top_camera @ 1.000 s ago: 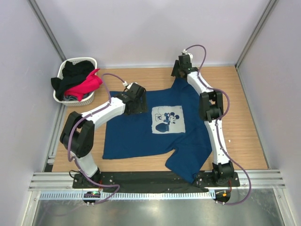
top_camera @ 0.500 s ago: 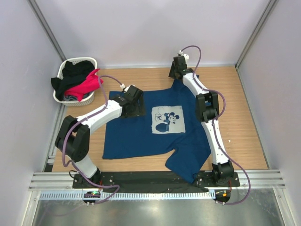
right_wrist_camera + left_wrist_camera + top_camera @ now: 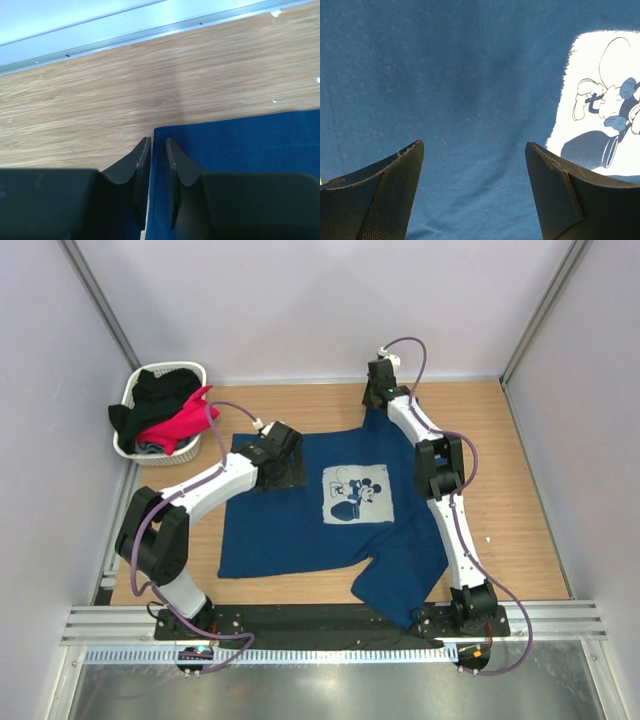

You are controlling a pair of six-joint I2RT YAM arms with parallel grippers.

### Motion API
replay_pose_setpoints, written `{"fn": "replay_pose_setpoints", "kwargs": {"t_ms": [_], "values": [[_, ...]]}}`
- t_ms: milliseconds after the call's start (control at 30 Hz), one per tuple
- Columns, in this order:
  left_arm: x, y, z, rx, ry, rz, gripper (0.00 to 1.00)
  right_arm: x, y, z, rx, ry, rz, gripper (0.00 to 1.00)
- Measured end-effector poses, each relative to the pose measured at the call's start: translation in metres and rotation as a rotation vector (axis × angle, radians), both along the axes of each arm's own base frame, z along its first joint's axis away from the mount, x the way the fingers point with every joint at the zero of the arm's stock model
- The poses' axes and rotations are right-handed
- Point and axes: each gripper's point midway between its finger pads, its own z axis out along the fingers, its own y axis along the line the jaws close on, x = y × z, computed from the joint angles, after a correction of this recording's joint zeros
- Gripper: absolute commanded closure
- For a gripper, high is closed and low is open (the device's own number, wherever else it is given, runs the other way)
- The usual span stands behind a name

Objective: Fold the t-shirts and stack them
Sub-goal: Flatten the tshirt out

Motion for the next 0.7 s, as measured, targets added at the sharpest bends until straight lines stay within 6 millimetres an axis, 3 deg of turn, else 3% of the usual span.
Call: {"fn": "replay_pose_setpoints", "kwargs": {"t_ms": [500,633,700], "values": [[-0.011,0.022,-0.008,0.008,0.019,0.039,0.17,-0.005,0.052,0.001,0.045,-0.030,0.195,0.79],[-0.009,0.028,-0.006,-0.002,0.012,0.057,0.17,-0.008,0.061,0.002,0.053,-0.029,0.265,0.65],[-0.008,0.031,-0.003,-0.008,0.004,0.064,0.16,-0.010,0.065,0.004,0.054,-0.031,0.292,0.51]]}}
